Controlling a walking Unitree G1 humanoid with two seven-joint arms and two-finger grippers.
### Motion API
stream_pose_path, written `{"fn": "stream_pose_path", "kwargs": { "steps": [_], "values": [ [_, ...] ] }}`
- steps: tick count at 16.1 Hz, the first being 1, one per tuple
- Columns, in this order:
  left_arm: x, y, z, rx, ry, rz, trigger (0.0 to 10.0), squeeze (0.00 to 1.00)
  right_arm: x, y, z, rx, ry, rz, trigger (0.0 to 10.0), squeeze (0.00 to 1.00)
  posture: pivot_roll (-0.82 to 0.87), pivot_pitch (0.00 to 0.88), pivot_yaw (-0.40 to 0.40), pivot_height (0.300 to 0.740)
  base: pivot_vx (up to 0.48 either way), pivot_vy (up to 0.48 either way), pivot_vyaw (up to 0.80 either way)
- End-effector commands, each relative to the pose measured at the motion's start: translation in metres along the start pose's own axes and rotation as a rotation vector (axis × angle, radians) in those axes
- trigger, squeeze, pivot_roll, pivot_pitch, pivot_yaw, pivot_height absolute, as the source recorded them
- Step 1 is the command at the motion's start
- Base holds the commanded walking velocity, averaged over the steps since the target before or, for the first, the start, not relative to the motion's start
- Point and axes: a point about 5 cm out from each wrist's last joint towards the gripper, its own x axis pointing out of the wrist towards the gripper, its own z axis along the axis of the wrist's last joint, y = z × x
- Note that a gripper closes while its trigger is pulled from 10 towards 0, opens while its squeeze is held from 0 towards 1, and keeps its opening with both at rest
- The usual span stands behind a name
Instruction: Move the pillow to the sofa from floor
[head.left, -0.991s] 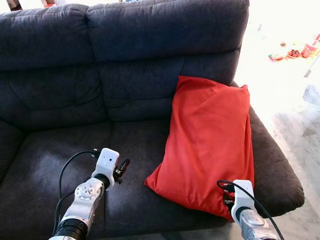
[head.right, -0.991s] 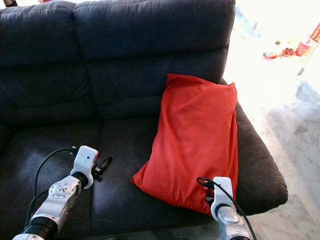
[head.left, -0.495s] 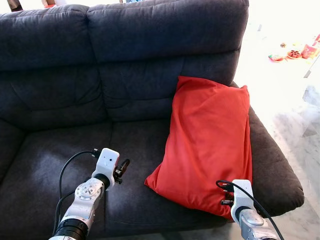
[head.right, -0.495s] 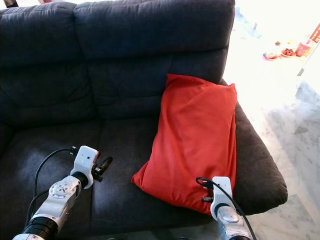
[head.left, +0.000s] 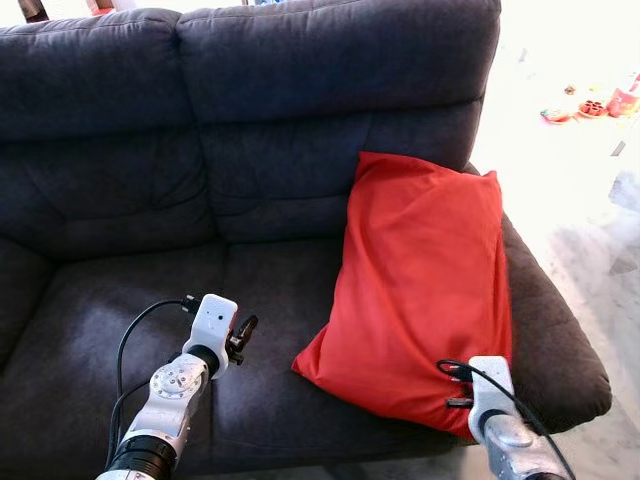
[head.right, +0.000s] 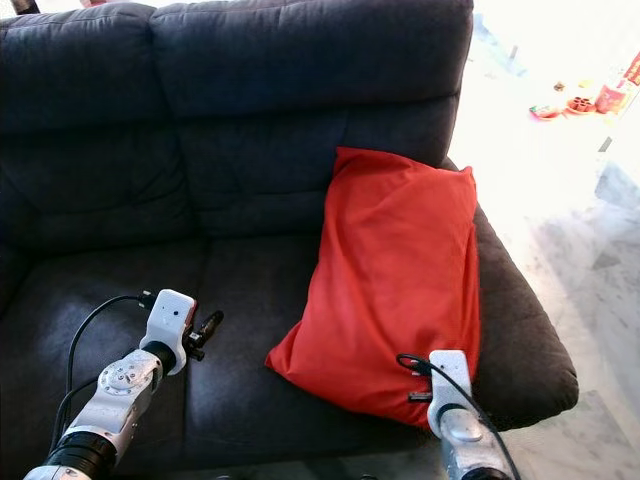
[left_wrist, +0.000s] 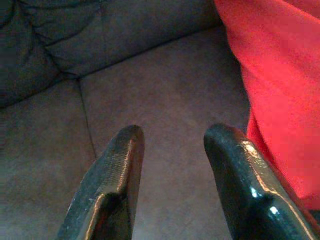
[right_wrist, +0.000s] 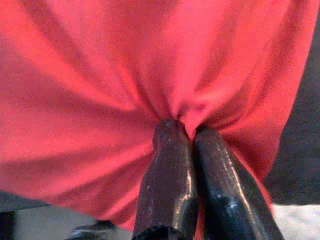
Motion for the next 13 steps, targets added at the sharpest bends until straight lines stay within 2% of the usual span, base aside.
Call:
{"fn": "stream_pose_path", "kwargs": {
  "steps": [1, 2, 3, 7, 11, 13],
  "values": [
    [-0.001, 0.003, -0.002, 0.018, 0.02, 0.009, 10.0, 0.0, 0.001, -0.023, 0.012, -0.044, -0.038, -0.115, 10.0, 0.0, 0.06, 0.08, 0.042, 0.74, 0.0, 0.0, 0.0],
    [-0.001, 0.003, -0.003, 0.017, 0.022, 0.014, 10.0, 0.0, 0.001, -0.032, 0.017, -0.057, -0.059, -0.168, 10.0, 0.0, 0.06, 0.08, 0.041, 0.74, 0.0, 0.0, 0.0],
    [-0.001, 0.003, -0.003, 0.014, 0.022, 0.019, 10.0, 0.0, 0.0, -0.048, 0.025, -0.05, -0.088, -0.248, 10.0, 0.0, 0.06, 0.08, 0.041, 0.74, 0.0, 0.0, 0.0],
    [0.0, 0.004, -0.002, 0.007, 0.017, 0.031, 10.0, 0.0, -0.004, -0.074, 0.053, -0.111, -0.199, -0.376, 10.0, 0.0, 0.06, 0.082, 0.04, 0.74, 0.0, 0.0, 0.0],
    [0.002, 0.005, -0.001, 0.001, 0.013, 0.045, 10.0, 0.0, -0.01, -0.086, 0.085, -0.151, -0.344, -0.456, 10.0, 0.0, 0.05, 0.078, 0.035, 0.74, 0.0, 0.0, 0.0],
    [0.002, 0.006, -0.001, 0.0, 0.012, 0.05, 10.0, 0.0, -0.013, -0.089, 0.091, -0.156, -0.374, -0.481, 10.0, 0.0, 0.05, 0.078, 0.034, 0.74, 0.0, 0.0, 0.0]
  ]
}}
